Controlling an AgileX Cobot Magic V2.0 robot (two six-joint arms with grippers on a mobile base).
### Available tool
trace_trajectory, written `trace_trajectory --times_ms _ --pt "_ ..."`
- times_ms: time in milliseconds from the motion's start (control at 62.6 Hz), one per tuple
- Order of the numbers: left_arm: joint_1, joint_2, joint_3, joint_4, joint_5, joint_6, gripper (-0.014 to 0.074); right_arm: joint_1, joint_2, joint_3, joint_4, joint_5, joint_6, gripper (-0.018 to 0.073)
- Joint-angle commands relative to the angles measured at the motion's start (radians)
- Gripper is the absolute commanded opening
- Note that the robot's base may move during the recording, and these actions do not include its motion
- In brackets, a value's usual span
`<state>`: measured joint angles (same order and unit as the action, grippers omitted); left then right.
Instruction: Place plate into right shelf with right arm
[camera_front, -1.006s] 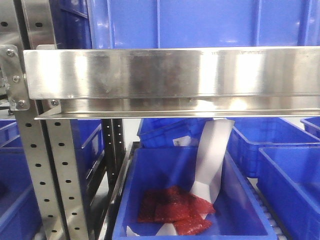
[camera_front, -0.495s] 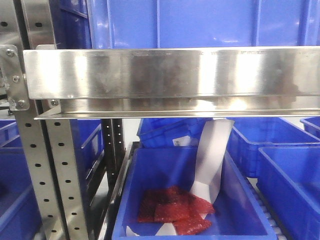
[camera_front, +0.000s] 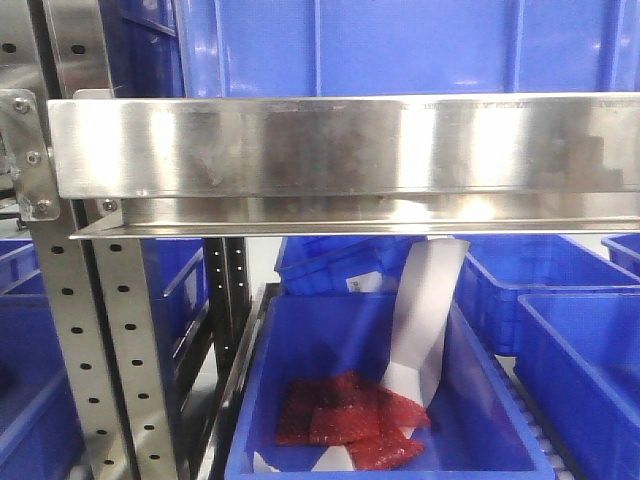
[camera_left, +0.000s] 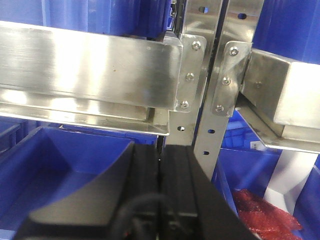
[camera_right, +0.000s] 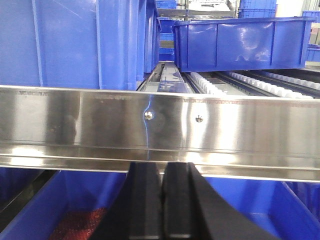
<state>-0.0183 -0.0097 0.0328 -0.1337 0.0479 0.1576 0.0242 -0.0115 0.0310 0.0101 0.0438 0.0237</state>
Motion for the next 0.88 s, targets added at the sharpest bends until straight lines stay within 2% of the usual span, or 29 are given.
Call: trace_trajectory --times_ms 0,862 --pt "-0.002 -0.01 0.01 -0.008 -0.09 -0.007 -0.0128 -0.006 -0.017 -0.017 0.0 -0.088 0.003 0.0052" --pt "-0.002 -0.01 0.01 -0.008 -0.09 -0.007 -0.0128 -0.006 -0.017 -0.017 0.0 -0.088 0.003 0.0052"
